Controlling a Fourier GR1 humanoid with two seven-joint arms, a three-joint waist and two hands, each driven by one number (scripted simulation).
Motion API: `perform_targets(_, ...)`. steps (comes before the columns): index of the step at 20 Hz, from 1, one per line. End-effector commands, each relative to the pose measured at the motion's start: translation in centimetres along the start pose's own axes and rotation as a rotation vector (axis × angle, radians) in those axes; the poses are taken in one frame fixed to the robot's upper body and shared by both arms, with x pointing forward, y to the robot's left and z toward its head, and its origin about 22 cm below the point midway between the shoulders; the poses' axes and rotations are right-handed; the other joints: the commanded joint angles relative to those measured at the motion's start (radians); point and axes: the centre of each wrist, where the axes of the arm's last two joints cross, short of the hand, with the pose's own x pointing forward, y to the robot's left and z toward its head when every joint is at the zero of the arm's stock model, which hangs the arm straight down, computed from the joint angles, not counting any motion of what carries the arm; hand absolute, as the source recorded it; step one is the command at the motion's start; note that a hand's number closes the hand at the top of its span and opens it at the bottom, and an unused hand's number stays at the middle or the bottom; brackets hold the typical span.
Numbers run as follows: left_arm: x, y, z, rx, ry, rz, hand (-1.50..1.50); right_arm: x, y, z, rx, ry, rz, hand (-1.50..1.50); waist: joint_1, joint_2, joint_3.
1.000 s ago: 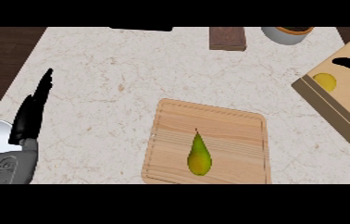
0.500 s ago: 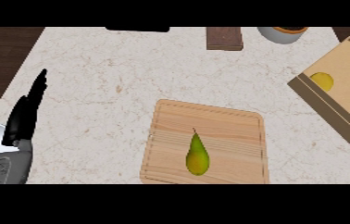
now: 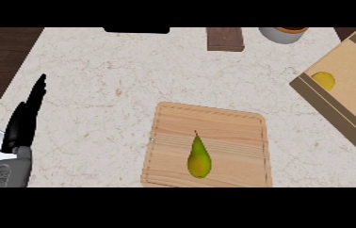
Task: Pick the lemon from the cutting board and place it in the cardboard box
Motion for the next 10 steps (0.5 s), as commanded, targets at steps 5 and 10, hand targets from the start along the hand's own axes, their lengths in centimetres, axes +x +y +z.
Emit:
perform_targets(5,0.0,0.9,0.0,0.019,0.025,0.005,0.00,-0.9,-9.0,3.6,0.004,0.011,0.039,-1.50,-0.028,-0.006,0.002)
perform_targets(10,-0.6,-0.1,1.1,0.004,0.026,0.019,0.00,-1.5,-10.8,5.0,0.075,0.031,0.098,-1.50,-0.010,-0.009,0.002)
